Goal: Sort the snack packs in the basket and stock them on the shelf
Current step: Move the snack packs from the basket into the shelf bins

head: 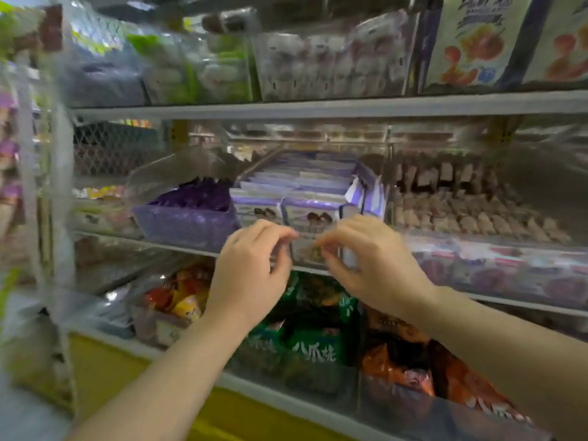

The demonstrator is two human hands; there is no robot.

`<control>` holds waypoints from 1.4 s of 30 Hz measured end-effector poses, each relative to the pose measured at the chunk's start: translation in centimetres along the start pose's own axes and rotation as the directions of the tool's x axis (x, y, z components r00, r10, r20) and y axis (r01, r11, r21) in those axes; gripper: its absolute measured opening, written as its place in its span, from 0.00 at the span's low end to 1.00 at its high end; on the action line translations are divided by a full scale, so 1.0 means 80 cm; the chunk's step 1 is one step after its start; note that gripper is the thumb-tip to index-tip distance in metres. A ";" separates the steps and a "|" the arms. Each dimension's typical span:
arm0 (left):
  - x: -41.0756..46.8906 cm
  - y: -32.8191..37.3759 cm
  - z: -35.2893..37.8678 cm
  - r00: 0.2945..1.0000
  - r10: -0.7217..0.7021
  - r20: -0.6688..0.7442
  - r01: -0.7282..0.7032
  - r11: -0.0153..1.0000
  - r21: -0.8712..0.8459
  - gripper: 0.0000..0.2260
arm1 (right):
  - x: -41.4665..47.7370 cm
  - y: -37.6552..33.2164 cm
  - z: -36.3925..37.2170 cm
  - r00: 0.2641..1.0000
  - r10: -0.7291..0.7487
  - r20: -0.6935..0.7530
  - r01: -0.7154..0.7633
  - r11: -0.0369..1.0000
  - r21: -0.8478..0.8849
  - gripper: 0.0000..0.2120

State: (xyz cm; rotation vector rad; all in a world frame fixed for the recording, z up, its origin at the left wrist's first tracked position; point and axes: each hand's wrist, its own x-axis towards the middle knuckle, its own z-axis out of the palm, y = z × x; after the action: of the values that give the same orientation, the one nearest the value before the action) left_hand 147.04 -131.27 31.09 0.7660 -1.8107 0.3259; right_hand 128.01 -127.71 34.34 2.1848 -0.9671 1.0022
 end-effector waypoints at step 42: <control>-0.628 -0.280 -0.206 -0.526 -0.668 0.527 0.247 0.473 0.846 0.36 | -0.335 -0.415 0.608 -0.318 -0.323 0.891 -0.571 0.816 0.092 0.41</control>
State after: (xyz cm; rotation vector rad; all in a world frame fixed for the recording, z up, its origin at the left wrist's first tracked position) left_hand 183.69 -121.69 -12.06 2.7129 -2.1887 -1.2531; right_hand 161.53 -132.31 -20.81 3.3003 -1.7530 -1.4469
